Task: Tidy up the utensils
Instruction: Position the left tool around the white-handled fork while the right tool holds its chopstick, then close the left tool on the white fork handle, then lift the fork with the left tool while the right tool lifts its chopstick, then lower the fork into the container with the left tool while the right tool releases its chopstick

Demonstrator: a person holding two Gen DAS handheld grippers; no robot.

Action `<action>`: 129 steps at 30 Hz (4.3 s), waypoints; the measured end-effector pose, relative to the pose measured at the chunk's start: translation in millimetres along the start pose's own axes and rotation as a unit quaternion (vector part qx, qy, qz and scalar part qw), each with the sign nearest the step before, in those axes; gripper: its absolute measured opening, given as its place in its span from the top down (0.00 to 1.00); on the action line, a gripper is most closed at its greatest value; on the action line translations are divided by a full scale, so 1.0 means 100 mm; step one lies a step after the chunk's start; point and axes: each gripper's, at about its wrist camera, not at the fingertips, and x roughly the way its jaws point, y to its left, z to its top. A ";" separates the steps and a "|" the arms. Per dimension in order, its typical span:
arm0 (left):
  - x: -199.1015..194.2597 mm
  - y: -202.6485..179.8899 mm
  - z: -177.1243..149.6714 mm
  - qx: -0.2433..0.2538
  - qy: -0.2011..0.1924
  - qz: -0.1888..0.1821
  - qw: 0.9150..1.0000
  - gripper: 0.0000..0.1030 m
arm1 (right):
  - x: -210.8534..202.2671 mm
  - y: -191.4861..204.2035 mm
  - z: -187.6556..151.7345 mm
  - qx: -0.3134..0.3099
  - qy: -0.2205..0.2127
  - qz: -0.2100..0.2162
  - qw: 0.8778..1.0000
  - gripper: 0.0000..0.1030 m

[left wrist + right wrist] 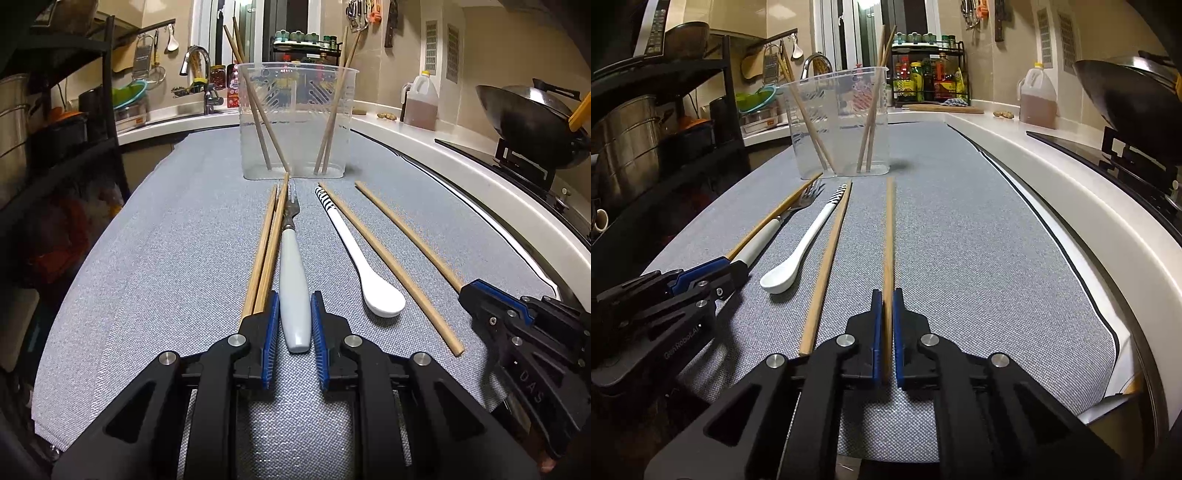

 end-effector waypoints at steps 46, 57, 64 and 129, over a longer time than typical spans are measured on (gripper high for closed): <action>-0.11 -0.06 0.06 0.017 -0.021 -0.001 1.000 0.83 | -0.10 0.09 0.09 -0.020 -0.022 0.001 1.000 0.95; -0.41 -0.09 0.20 0.035 -0.066 -0.006 0.997 0.83 | -0.42 0.10 0.39 -0.025 -0.056 0.004 0.998 0.95; -0.61 -0.02 0.43 0.024 -0.096 -0.020 0.995 0.83 | -0.64 0.07 0.69 -0.022 -0.080 0.007 0.997 0.95; 0.62 0.41 2.99 0.015 -0.030 -0.071 0.997 0.84 | 0.47 0.23 3.19 -0.020 -0.093 0.078 0.992 0.95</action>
